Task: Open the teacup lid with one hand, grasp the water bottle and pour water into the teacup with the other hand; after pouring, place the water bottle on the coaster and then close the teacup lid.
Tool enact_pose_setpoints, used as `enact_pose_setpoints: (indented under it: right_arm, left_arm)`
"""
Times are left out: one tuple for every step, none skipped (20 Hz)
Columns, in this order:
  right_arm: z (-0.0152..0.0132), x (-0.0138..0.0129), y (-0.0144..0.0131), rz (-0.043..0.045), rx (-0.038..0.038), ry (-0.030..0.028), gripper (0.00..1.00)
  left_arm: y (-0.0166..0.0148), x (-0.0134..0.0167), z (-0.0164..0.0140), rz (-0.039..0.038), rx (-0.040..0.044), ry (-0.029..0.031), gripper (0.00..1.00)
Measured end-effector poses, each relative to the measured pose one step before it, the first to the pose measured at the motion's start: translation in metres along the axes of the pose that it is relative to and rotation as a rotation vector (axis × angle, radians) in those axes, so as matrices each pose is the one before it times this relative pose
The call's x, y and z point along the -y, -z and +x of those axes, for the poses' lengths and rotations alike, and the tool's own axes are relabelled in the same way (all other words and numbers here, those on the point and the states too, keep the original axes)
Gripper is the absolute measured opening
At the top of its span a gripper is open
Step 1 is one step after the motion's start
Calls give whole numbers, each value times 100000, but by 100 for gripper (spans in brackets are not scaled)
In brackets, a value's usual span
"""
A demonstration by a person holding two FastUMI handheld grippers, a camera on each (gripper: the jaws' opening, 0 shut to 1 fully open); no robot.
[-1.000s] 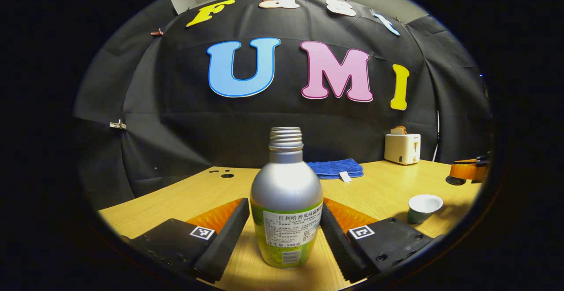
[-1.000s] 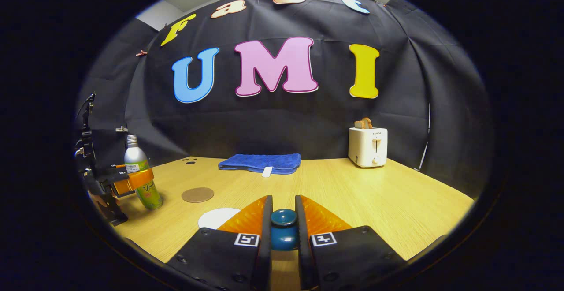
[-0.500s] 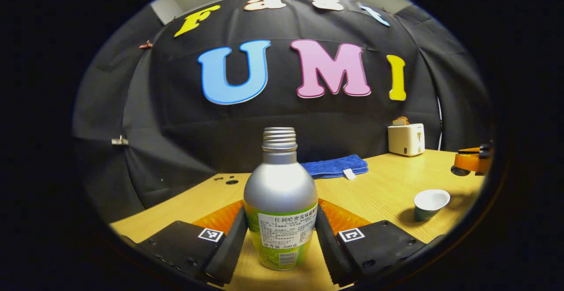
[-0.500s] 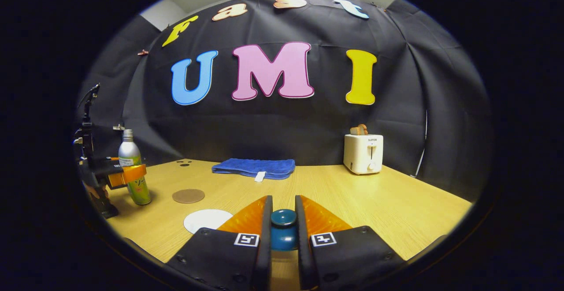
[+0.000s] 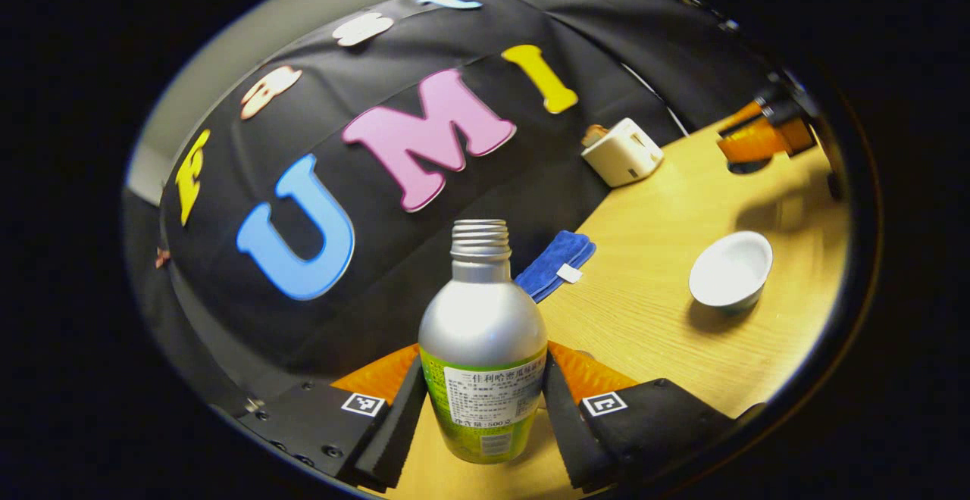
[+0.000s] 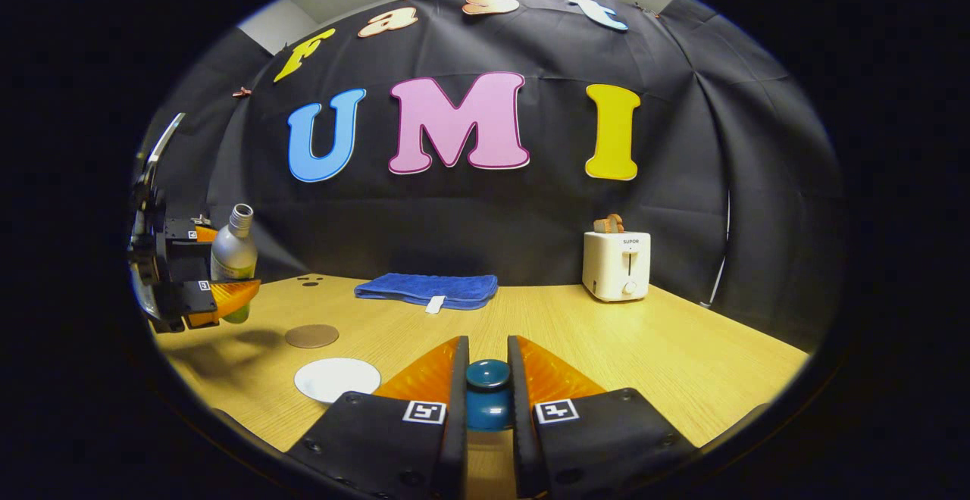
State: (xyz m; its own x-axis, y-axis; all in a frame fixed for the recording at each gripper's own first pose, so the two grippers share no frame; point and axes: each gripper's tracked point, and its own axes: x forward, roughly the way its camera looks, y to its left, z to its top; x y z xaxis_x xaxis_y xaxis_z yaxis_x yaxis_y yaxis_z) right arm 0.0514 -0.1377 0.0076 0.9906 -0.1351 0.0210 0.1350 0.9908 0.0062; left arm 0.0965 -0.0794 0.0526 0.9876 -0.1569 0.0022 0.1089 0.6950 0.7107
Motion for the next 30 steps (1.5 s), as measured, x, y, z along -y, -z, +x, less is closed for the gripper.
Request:
enact_pose_setpoints:
  right_arm:
    - [30, 457, -28, 32, -74, 412, 28]
    - [18, 303, -13, -63, 42, 83, 28]
    - [59, 282, 19, 60, 2, 83, 28]
    - [85, 374, -14, 17, 30, 186, 28]
    - [85, 211, -38, -12, -20, -24, 28]
    - [51, 116, 55, -8, 50, -128, 28]
    - [68, 66, 31, 35, -44, -88, 28]
    - [52, 74, -62, 26, 2, -137, 28]
    - [-2, -18, -21, -134, 215, -134, 28]
    - [-33, -90, 48, 69, -55, -261, 28]
    - [35, -55, -11, 22, -62, -260, 28]
    - [-12, -22, -30, -11, 59, -292, 28]
    - [-9, -43, 23, 14, -6, -406, 28]
    - [-9, -33, 35, 18, -14, -16, 28]
    - [-13, -14, -6, -20, 19, -23, 28]
    - [27, 17, 5, 32, -19, 5, 28]
    - [-14, -28, -17, -34, 44, -13, 28]
    - [1, 17, 2, 21, -26, 18, 28]
    - [15, 2, -16, -20, 37, -17, 28]
    - [10, 9, 49, 24, -35, 13, 28]
    - [-2, -14, -32, -18, 32, -3, 28]
    - [-11, 23, 14, 11, -16, 10, 28]
    - [16, -12, -18, -20, 14, 5, 28]
    - [20, 8, 42, 10, -11, -6, 28]
    - [8, -2, 8, -6, 24, -17, 28]
    - [0, 6, -14, 9, -7, -3, 28]
    - [-7, -14, 5, -6, -6, 1, 28]
    - [-23, 27, -34, -1, -1, 8, 28]
    - [9, -6, 6, -4, 1, 7, 28]
    - [-14, -17, 14, -4, 0, 0, 28]
  left_arm:
    - [-207, 686, 148, 5430, 197, 1910, 79]
    - [-213, 588, 260, 5254, 299, 1719, 79]
    - [-66, 703, 150, 5688, 275, 1631, 79]
    - [-299, 541, 309, 6266, 410, 1560, 79]
    - [-299, 529, 100, 6379, 381, 1205, 79]
    - [-285, 457, 257, 5727, 643, 1084, 79]
    - [-301, 707, 226, 4712, 237, 989, 79]
    - [-166, 688, 321, 3812, -127, 1884, 79]
    - [11, 393, 100, 3921, -161, 1455, 79]
    - [-257, 398, 435, 6929, -215, 1459, 79]
    - [-112, 286, 55, 3034, 15, 560, 79]
    - [-188, 99, -163, 4369, -12, 396, 79]
    - [-585, 270, -98, 4863, 430, 597, 79]
    - [-318, 267, 192, 4172, -204, 821, 79]
    - [53, -59, -117, 2423, 101, 453, 79]
    - [-3, -121, -64, 1741, -418, 146, 79]
    - [107, -120, 23, 2052, -559, -163, 79]
    - [-44, -149, 83, 2545, -469, -510, 79]
    - [12, -173, 30, 2593, -284, -784, 79]
    - [-19, -77, -15, 2167, -324, -367, 79]
    - [-75, -152, -73, 2194, -210, 186, 79]
    - [-115, -3, -25, 1870, -105, 363, 79]
    - [-46, -109, -173, 2075, 57, 162, 79]
    - [-76, -122, 61, 2603, -62, -110, 79]
    - [38, -322, 3, 2552, -496, -393, 79]
    - [-83, 152, -12, 1859, -224, -224, 79]
    - [-28, 4, -134, 1223, -191, 325, 79]
    - [-77, 79, -7, 1612, -1, 706, 79]
    - [79, -172, -150, 1922, -174, 490, 79]
    - [-26, 81, -36, 1994, 331, 671, 79]
